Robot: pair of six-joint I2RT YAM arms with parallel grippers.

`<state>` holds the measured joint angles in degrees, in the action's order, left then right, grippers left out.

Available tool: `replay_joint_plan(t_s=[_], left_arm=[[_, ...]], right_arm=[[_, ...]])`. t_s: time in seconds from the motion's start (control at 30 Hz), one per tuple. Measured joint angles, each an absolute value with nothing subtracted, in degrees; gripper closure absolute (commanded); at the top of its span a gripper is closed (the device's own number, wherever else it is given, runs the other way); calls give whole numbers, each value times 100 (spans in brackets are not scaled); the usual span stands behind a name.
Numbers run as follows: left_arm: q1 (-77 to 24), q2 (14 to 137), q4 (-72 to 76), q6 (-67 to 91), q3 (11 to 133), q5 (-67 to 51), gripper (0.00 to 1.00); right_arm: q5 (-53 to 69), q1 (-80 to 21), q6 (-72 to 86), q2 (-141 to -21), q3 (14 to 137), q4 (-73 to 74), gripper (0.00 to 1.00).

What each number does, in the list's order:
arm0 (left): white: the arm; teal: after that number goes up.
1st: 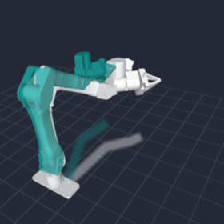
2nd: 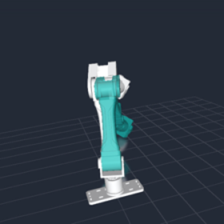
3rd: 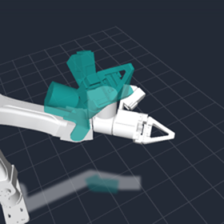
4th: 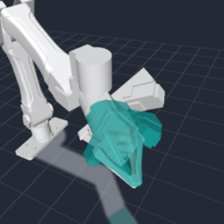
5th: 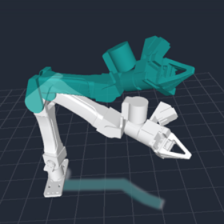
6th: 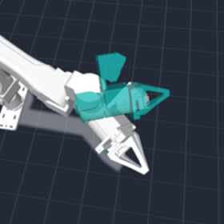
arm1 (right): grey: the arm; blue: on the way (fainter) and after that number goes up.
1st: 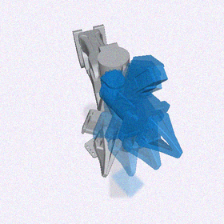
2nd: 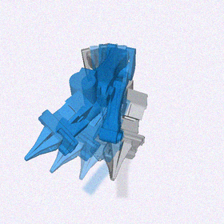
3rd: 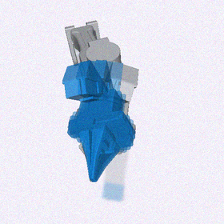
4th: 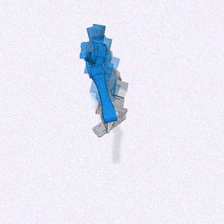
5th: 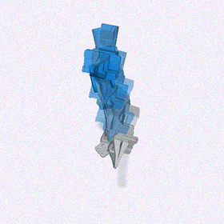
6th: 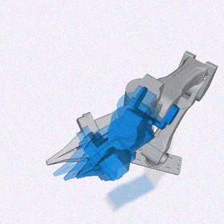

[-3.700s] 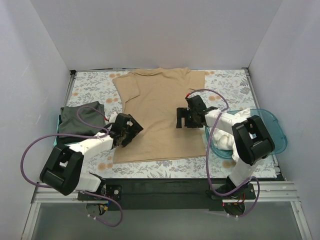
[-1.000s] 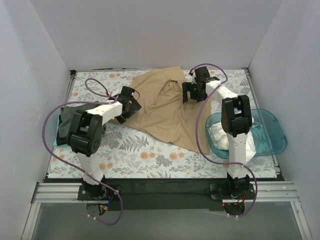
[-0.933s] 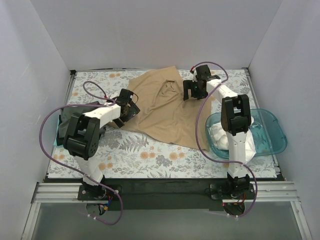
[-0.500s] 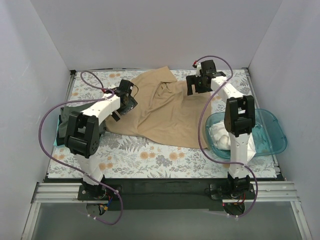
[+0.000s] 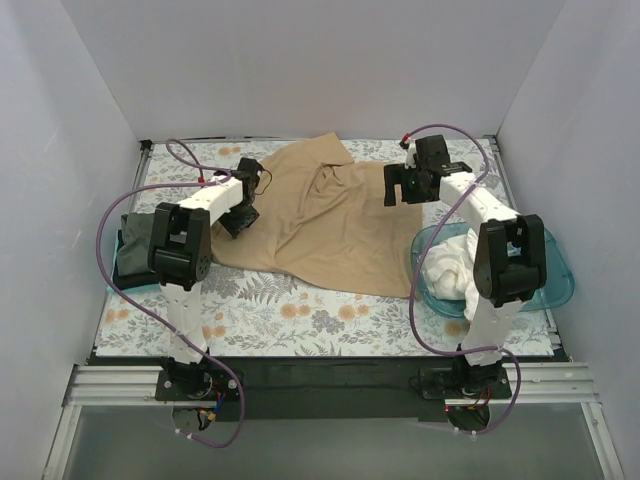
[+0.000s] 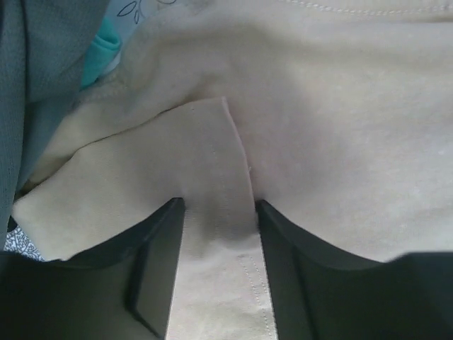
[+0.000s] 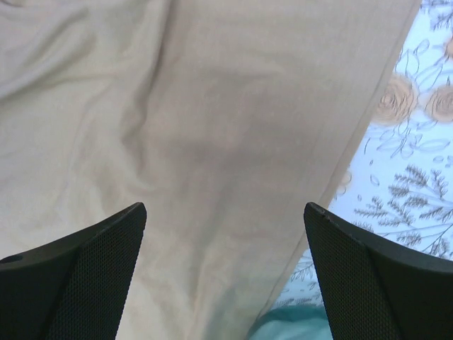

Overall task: Fold and stack the t-shirts
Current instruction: Flatten the tshirt out

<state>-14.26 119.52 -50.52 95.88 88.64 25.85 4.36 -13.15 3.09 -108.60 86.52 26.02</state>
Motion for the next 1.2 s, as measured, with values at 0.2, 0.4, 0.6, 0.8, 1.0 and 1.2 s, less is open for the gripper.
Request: replay_joint_plan(t_s=[0.2, 0.4, 0.6, 0.8, 1.0, 1.2], left_arm=[[-1420, 11968, -5175, 9601, 8936, 2606, 87], [-1420, 11644, -5225, 9651, 8584, 2615, 90], [-1420, 10779, -5188, 9743, 7907, 2598, 100], [-1470, 9596, -5009, 9887, 6812, 2423, 100], [-1802, 8401, -4836, 10274, 5520, 2281, 100], [-2117, 7214, -5035, 10868, 4300, 2119, 100]], right_arm=[[152, -1332, 558, -9977, 7712, 2405, 2], [-71, -1341, 729, -9448, 7269, 2263, 2], [-158, -1404, 825, -9094, 6735, 2204, 2], [-178, -1590, 930, -8462, 6141, 2121, 2], [-298, -2003, 1037, -7658, 5653, 2018, 2], [-440, -2287, 1153, -7059, 5118, 1946, 2]])
